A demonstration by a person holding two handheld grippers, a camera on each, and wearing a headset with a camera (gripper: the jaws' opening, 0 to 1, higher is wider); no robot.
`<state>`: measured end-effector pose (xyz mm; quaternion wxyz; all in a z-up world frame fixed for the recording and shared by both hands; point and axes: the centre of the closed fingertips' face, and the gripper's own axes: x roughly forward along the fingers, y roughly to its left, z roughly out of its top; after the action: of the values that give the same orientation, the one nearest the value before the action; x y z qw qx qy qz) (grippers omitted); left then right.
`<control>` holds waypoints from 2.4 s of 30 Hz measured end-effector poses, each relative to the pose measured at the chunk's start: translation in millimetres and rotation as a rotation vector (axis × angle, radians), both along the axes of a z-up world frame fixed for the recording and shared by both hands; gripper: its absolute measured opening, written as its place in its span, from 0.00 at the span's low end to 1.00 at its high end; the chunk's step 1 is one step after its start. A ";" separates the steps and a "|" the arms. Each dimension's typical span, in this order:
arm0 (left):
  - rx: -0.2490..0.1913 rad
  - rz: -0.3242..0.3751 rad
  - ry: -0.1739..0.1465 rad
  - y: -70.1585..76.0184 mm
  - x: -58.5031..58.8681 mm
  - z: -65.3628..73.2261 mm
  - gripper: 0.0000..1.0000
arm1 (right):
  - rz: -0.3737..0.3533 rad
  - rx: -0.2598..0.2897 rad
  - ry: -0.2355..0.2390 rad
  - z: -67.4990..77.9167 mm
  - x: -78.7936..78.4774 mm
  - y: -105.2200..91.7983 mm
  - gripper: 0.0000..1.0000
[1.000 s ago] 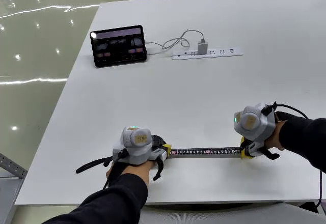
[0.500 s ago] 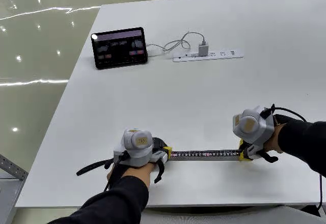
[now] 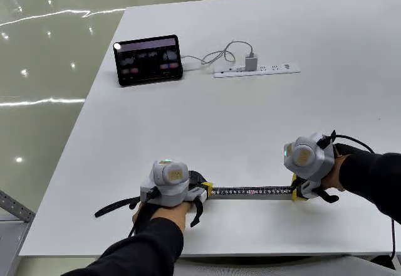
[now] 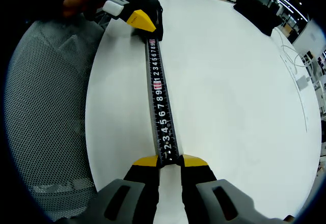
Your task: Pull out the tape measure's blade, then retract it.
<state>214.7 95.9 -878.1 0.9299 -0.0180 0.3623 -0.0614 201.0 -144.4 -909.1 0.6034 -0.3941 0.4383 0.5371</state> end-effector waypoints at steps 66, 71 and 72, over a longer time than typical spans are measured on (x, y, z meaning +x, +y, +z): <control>-0.003 0.004 0.001 0.0 -0.2 -0.1 0.61 | -0.014 0.029 -0.002 -0.9 -0.3 30.7 0.11; -0.002 0.004 0.001 0.1 -0.1 -0.2 0.61 | -0.022 0.036 -0.006 -1.0 0.1 32.5 0.11; -0.002 0.004 0.001 0.1 -0.1 -0.3 0.61 | -0.022 0.037 -0.006 -1.0 0.1 32.9 0.11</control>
<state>214.6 96.0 -878.3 0.9298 -0.0198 0.3626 -0.0599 201.1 -111.5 -910.2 0.6177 -0.3797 0.4306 0.5375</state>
